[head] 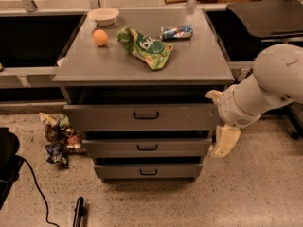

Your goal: Open top drawer

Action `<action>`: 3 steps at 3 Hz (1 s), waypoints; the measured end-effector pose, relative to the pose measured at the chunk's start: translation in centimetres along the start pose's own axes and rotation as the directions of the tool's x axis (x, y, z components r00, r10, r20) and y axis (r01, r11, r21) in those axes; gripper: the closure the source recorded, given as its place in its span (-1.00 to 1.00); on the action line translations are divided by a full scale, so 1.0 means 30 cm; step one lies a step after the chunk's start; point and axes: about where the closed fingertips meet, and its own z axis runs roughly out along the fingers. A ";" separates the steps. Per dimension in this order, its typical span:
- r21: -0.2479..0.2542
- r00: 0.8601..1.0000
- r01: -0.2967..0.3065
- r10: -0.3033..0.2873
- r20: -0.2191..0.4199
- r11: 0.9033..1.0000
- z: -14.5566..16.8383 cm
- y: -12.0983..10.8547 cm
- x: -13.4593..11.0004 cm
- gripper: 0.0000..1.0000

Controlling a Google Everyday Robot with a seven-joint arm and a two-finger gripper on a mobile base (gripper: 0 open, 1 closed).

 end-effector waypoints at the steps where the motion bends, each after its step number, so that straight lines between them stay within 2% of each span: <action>1: 0.000 1.000 0.000 0.000 0.000 1.000 0.001 0.000 0.000 -1.00; 2: -0.021 0.999 0.021 -0.022 -0.047 1.000 0.073 -0.004 0.020 -1.00; 3: -0.038 0.997 0.042 -0.044 -0.061 0.998 0.210 -0.033 0.079 -1.00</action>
Offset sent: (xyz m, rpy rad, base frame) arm 0.0215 0.0004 -0.0554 -0.1328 0.0441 0.0255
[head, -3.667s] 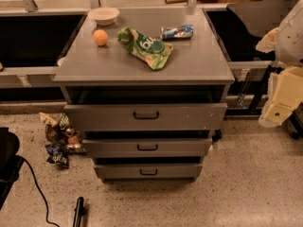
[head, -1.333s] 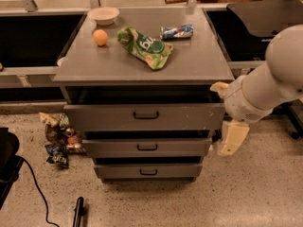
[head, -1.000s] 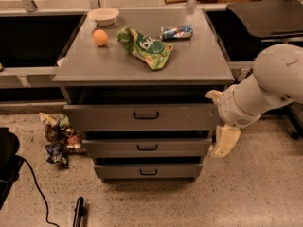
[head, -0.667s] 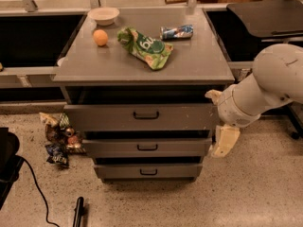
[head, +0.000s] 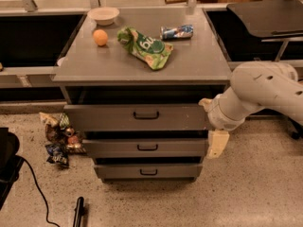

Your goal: Open top drawer

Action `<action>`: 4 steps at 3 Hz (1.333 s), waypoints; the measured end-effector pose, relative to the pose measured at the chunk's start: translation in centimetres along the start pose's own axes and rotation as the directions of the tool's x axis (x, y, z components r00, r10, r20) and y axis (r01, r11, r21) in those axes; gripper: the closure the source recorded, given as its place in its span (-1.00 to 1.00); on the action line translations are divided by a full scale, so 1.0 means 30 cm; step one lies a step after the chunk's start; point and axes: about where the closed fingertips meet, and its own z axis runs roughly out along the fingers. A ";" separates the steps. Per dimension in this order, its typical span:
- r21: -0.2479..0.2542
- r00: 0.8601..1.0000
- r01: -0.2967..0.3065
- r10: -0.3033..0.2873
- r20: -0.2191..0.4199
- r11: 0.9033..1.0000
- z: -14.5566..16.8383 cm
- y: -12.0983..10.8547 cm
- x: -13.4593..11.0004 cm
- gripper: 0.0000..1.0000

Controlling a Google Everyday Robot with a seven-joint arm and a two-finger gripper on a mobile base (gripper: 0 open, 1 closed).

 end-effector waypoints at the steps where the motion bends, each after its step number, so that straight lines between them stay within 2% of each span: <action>1: 0.005 1.000 0.010 -0.010 -0.007 1.000 0.125 -0.051 0.053 -1.00; 3: 0.073 0.999 0.046 -0.046 0.003 0.996 0.221 -0.190 0.071 -1.00; 4: 0.057 0.998 0.058 -0.059 0.018 0.997 0.279 -0.231 0.067 -1.00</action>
Offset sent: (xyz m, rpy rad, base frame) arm 0.0853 -0.0104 -0.0611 -0.0086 -0.0933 0.0227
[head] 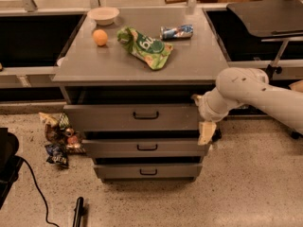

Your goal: Open top drawer

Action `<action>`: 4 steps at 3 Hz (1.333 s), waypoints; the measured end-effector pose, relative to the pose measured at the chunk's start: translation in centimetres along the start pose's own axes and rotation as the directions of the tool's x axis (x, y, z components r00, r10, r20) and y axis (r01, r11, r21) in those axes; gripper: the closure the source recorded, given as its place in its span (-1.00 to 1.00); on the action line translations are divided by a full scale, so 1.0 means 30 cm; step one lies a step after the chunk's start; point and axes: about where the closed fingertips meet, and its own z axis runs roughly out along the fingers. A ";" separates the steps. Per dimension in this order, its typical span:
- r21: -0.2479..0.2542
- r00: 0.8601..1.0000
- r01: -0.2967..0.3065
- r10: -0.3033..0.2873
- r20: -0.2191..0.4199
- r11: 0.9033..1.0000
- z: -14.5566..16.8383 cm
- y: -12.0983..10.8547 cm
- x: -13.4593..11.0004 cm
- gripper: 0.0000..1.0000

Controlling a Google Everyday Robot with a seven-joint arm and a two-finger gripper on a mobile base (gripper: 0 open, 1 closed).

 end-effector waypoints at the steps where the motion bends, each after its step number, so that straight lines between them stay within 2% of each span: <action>1: -0.026 1.000 0.005 -0.005 0.015 1.000 0.044 -0.014 0.000 -0.61; 2: -0.018 1.000 0.023 -0.023 0.009 1.000 0.005 0.009 -0.031 -0.15; 4: 0.002 0.998 0.059 -0.059 0.012 0.998 -0.140 0.063 -0.098 0.78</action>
Offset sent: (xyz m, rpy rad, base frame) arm -0.0232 0.0154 0.0203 -0.0275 -0.0089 0.0467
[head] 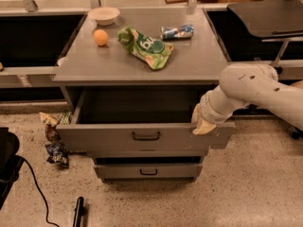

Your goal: Open top drawer

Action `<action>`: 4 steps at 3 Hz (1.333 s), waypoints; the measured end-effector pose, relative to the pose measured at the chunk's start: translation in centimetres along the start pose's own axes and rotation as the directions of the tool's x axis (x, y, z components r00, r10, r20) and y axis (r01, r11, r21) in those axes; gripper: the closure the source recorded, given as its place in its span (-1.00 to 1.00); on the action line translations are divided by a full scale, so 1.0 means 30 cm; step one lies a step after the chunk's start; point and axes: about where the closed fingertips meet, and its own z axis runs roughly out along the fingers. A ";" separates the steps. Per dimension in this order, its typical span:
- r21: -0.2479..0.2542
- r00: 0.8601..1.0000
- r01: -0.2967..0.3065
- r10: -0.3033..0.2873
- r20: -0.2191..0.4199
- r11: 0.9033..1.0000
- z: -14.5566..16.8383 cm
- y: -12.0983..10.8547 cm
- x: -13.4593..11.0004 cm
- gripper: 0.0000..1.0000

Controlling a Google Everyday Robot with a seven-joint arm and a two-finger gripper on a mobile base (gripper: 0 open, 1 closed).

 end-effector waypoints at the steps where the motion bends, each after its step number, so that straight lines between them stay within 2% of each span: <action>1: -0.015 1.000 -0.023 0.023 0.017 1.000 -0.033 0.039 -0.015 1.00; 2: -0.059 0.998 -0.055 0.057 0.026 0.997 -0.049 0.075 -0.027 0.62; 4: -0.063 0.998 -0.055 0.057 0.026 0.996 -0.048 0.079 -0.028 -0.32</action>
Offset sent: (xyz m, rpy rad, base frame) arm -0.0457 0.0017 0.0098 0.0477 0.1514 -0.0508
